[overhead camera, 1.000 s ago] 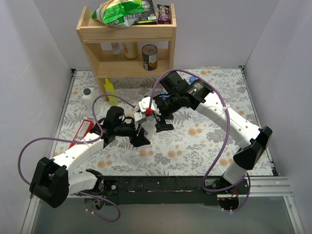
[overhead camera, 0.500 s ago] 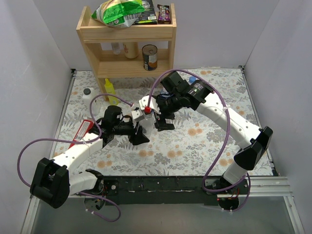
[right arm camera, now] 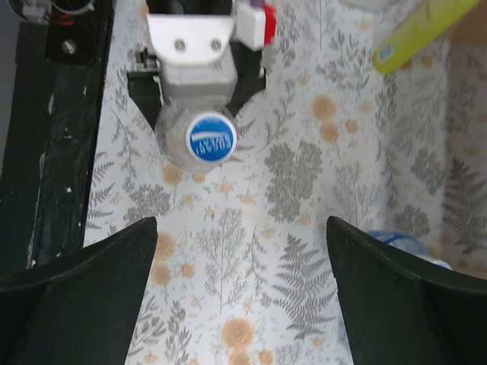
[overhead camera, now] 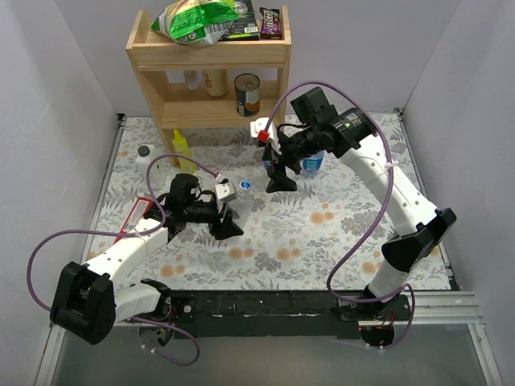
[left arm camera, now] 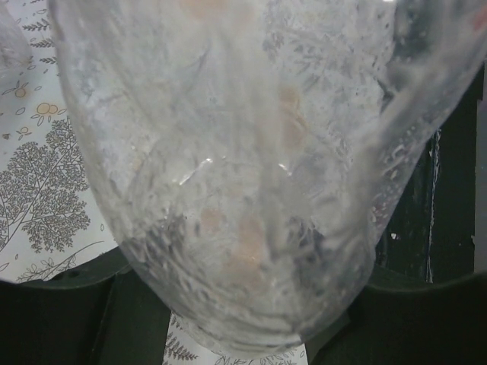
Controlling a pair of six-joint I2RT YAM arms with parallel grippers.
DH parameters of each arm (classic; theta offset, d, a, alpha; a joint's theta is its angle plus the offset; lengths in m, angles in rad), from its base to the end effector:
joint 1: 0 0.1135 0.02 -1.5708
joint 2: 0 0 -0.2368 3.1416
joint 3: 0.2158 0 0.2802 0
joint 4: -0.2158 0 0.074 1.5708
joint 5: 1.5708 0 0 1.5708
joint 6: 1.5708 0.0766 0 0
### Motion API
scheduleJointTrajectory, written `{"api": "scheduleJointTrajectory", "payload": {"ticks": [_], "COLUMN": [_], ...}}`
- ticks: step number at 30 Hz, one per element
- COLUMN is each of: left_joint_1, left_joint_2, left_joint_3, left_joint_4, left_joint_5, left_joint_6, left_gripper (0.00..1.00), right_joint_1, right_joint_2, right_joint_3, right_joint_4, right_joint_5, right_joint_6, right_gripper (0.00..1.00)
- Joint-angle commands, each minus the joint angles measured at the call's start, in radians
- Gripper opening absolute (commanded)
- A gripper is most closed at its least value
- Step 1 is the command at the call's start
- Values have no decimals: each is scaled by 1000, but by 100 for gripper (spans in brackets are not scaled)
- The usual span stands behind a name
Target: Screw on the bottle caps
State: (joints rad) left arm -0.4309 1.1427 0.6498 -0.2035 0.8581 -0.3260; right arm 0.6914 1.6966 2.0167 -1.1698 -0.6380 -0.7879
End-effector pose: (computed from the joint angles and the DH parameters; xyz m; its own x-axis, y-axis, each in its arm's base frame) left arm 0.2360 -0.1723 0.1727 -0.8085 0.1412 -0.5713 0.5717 0.4189 -0.7055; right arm 0.2637 0.2775 0.3897 0.1697 -0.5987 -0.7828 -0.9851 -0.0798 -0.1525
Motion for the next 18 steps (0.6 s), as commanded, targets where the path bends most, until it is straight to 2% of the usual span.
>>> {"api": "scheduleJointTrajectory", "payload": {"ticks": [1, 5, 18], "left_joint_1": [1, 1, 1], "left_joint_2": [6, 15, 26], "left_joint_3": [66, 85, 108], "left_joint_4": [-99, -108, -90], "left_joint_5": [47, 44, 24], "left_joint_6": [114, 127, 94], "left_gripper": [0, 0, 0], "right_joint_1": [26, 78, 112], "right_joint_2": [-40, -22, -2], "right_joint_3": [-37, -58, -78], "right_joint_4": [148, 124, 75], "right_joint_5": [-173, -202, -206], "right_joint_6": [12, -71, -91], "right_gripper": [98, 98, 98]}}
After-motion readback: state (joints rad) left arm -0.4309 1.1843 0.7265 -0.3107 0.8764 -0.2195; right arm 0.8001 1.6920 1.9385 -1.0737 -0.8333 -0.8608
